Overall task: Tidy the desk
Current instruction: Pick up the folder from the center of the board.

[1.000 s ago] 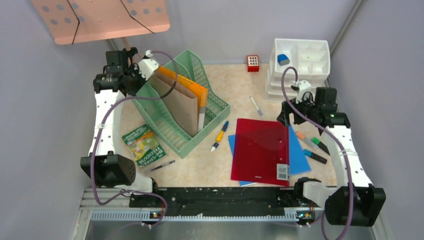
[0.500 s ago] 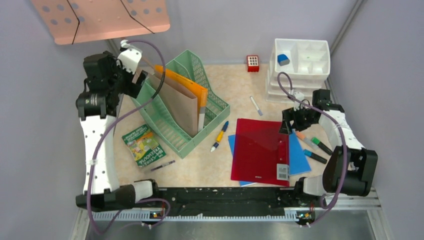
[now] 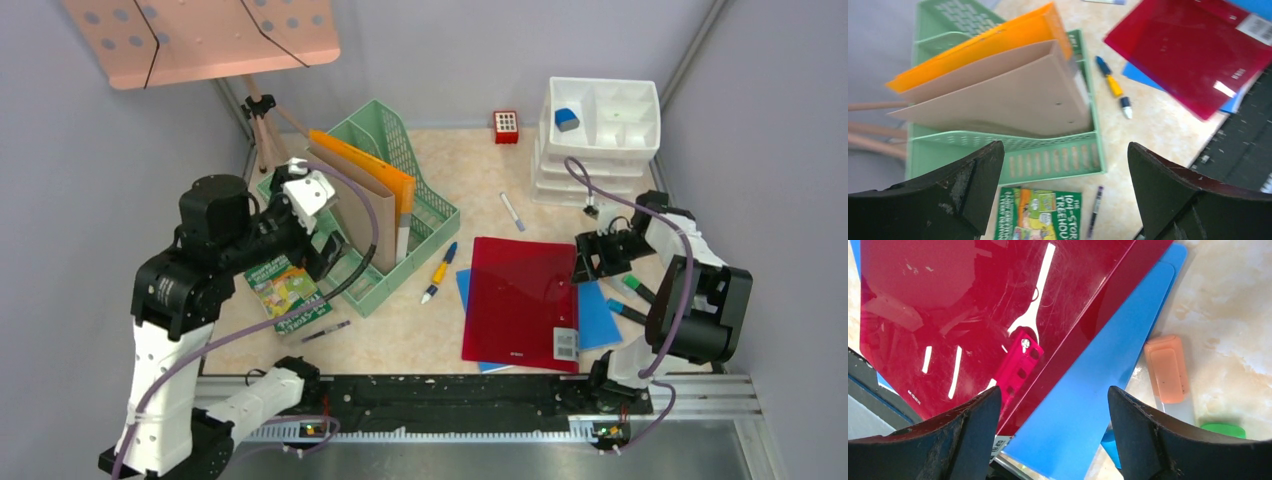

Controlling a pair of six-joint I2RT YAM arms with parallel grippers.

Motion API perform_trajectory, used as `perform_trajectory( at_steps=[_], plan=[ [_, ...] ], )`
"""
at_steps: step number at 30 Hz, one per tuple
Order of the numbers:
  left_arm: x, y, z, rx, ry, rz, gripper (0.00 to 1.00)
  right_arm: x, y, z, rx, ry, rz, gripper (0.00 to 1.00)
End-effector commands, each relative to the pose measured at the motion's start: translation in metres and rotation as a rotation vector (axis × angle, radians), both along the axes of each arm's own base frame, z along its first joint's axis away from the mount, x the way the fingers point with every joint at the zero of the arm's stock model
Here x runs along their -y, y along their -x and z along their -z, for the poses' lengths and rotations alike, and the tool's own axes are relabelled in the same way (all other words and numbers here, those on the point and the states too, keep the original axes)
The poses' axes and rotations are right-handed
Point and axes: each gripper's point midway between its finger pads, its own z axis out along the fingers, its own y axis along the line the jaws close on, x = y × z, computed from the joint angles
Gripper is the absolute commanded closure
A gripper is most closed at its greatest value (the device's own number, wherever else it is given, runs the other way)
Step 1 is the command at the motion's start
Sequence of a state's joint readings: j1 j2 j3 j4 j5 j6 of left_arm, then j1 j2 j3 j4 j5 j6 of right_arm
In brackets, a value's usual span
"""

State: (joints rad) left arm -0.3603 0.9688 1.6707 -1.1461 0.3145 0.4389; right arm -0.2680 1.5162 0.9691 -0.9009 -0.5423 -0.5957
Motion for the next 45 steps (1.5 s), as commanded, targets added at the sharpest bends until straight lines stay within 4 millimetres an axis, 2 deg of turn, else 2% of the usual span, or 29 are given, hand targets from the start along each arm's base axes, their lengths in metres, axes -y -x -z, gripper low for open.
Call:
perform_trajectory(
  at_steps=[1, 6, 11, 18, 20, 25, 29, 37, 45],
  plan=[
    [0.034, 0.014, 0.040, -0.187, 0.032, 0.152, 0.02, 0.003, 0.003, 0.003, -0.017, -0.017, -0.022, 0.23],
    [0.074, 0.003, 0.080, -0.264, -0.003, 0.235, 0.02, 0.000, 0.003, 0.007, -0.047, -0.045, 0.007, 0.24],
    [0.128, 0.001, 0.111, -0.274, -0.031, 0.344, 0.02, 0.001, 0.004, 0.016, -0.089, -0.042, 0.032, 0.24],
    [0.204, -0.006, 0.190, -0.345, -0.088, 0.396, 0.02, -0.007, -0.001, 0.021, -0.123, -0.106, 0.059, 0.26],
    [0.217, -0.010, 0.216, -0.418, -0.076, 0.354, 0.02, -0.006, -0.001, 0.023, -0.135, -0.107, 0.065, 0.27],
    [0.237, -0.008, 0.271, -0.625, -0.069, 0.292, 0.02, -0.006, 0.000, 0.028, -0.154, -0.111, 0.065, 0.27],
    [0.247, -0.014, 0.299, -0.713, -0.084, 0.226, 0.03, -0.007, 0.000, 0.035, -0.171, -0.117, 0.068, 0.27],
    [0.256, -0.010, 0.339, -0.835, -0.128, 0.213, 0.05, -0.009, -0.003, 0.040, -0.185, -0.142, 0.075, 0.28],
    [0.261, 0.000, 0.358, -0.916, -0.132, 0.236, 0.10, -0.010, -0.005, 0.050, -0.214, -0.158, 0.083, 0.29]
  ],
)
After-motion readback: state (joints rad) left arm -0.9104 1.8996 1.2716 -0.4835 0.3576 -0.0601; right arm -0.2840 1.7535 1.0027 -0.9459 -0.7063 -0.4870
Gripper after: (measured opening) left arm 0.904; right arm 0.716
